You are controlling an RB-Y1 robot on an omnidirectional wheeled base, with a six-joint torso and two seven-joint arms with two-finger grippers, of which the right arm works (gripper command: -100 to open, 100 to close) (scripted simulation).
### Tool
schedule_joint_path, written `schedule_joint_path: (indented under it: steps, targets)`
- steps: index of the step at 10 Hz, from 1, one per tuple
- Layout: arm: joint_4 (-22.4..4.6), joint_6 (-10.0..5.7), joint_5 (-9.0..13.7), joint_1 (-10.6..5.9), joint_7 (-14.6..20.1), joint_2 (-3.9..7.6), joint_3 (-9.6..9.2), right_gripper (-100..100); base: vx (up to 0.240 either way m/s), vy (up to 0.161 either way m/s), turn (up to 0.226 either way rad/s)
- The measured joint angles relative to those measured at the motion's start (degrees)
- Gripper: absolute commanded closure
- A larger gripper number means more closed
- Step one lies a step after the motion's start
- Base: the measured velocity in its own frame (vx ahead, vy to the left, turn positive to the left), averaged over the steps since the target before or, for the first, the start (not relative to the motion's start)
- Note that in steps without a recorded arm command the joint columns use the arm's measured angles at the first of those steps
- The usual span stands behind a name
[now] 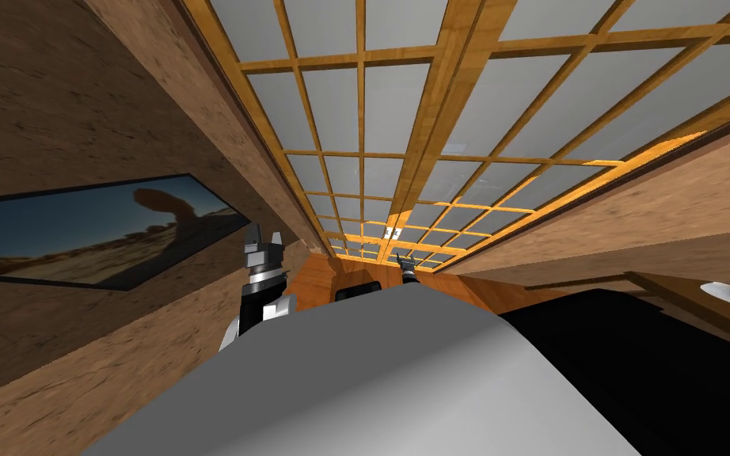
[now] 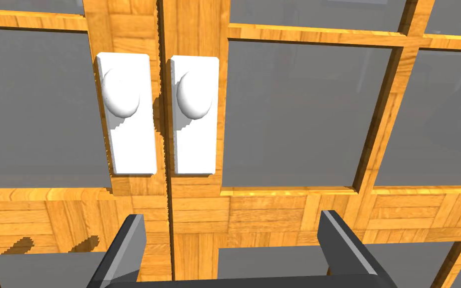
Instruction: Pull the door open
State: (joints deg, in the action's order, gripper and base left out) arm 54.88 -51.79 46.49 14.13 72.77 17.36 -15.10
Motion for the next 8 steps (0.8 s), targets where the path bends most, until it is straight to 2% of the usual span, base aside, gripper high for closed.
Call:
schedule_joint_path:
  steps: [3, 5, 8]
  targets:
    - [-1.82, 0.11, 0.52, 2.09, 0.09, 0.49, 0.99, -100, -0.192, 0.006, -0.073]
    - [-2.0, 0.99, 1.16, 3.48, -0.39, 0.86, 2.08, -100, -0.102, -0.005, -0.028]
    - [-5.25, 0.23, 1.26, 3.53, 0.32, 0.89, 2.54, -100, -0.094, -0.004, -0.049]
